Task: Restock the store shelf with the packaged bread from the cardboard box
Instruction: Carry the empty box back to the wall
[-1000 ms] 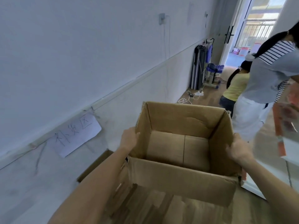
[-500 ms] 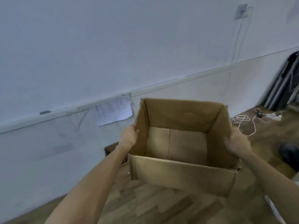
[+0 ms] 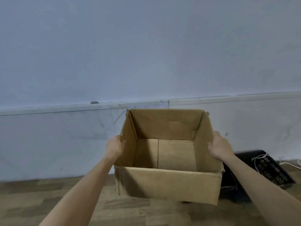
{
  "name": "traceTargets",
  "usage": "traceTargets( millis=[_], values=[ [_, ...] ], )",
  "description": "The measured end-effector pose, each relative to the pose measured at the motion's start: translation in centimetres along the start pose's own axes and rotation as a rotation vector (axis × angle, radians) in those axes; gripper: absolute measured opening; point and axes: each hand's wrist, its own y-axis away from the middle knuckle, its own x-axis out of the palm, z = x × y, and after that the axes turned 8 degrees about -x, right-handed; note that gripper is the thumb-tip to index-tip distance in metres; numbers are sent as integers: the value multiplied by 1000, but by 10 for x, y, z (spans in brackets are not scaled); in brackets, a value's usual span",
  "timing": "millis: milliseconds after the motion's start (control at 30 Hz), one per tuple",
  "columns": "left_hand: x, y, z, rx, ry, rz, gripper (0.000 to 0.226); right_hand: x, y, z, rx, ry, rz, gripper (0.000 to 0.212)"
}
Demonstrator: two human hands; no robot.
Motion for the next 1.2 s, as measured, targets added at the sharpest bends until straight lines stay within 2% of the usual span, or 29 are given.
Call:
traceTargets(
  millis=[233, 533, 1000, 1200],
  values=[
    [0, -56, 16, -39, 27, -1, 37, 15, -63, 41, -68, 17, 6, 19],
    [10, -107, 30, -105, 34, 0, 41, 41, -123, 70, -99, 67, 67, 30],
    [54, -173, 16, -207, 43, 46, 32, 85, -210, 66, -65, 62, 177, 39],
    [79, -210, 5, -267, 47, 79, 29, 113, -263, 61, -77, 65, 243, 49]
  ],
)
